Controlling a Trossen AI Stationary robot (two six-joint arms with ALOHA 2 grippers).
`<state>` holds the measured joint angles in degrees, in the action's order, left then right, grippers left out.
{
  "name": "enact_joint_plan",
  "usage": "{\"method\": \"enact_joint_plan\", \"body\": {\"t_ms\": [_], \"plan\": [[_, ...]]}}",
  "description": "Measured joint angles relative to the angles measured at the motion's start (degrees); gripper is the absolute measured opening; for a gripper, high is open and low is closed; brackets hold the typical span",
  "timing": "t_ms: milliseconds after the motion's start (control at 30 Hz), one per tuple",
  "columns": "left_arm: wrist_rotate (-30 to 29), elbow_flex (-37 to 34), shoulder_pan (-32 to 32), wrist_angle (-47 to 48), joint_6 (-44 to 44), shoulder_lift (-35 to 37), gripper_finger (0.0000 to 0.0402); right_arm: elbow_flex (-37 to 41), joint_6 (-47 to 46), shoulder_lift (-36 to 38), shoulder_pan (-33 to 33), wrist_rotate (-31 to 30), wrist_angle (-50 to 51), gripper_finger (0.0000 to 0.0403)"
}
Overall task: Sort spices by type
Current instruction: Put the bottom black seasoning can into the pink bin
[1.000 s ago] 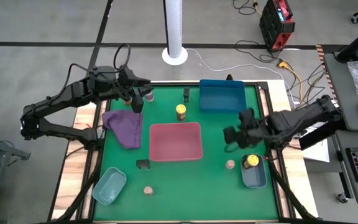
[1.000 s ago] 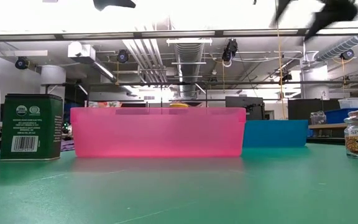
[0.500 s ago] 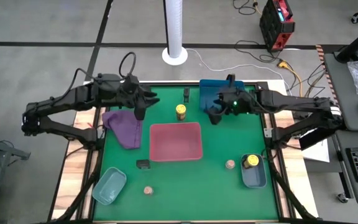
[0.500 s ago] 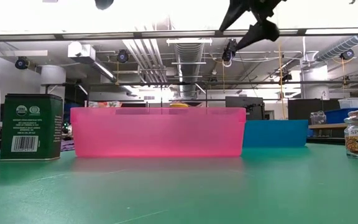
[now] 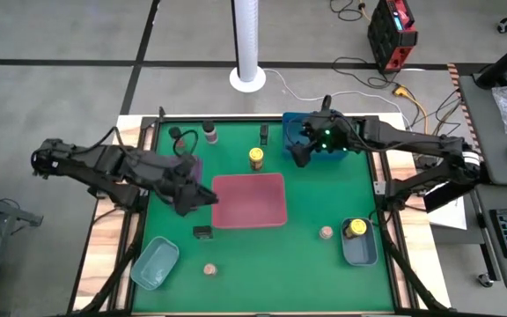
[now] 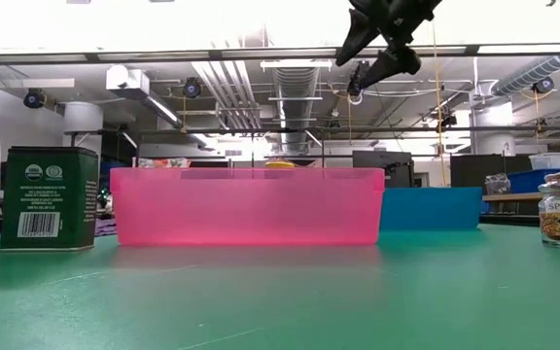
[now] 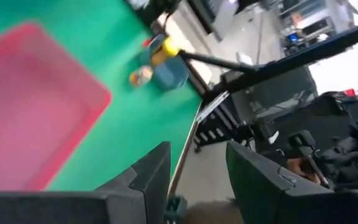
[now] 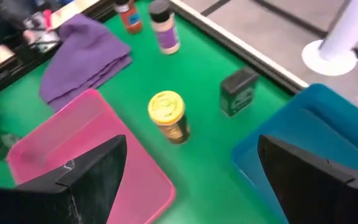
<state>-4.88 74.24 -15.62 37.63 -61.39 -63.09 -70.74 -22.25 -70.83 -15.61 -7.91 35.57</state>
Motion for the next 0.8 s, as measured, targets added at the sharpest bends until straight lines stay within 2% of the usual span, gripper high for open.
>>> {"method": "enact_joint_plan", "body": {"t_ms": [133,267,467,633,800], "plan": [[1.9,0.0,-2.1,4.2,-7.2,0.0,0.0141,0.0,0.7,-1.3,-0.7,3.4,-0.7,0.0352],[4.1,0.0,-3.9,11.3,-7.6,-0.6,0.0141,0.0,0.8,-2.4,-0.7,3.5,-0.7,0.0352],[4.0,0.0,-7.3,22.6,4.2,-3.6,0.0141,0.0,-0.3,-2.8,-0.7,3.4,-0.8,0.0352],[3.1,0.0,-8.6,28.5,10.8,-8.4,0.0141,0.0,-1.1,-2.8,-0.7,3.4,-1.2,0.0352],[1.0,0.0,-8.7,30.0,21.9,-12.6,0.0141,0.0,-3.8,-2.8,-0.7,1.9,-1.4,0.0352]]}}
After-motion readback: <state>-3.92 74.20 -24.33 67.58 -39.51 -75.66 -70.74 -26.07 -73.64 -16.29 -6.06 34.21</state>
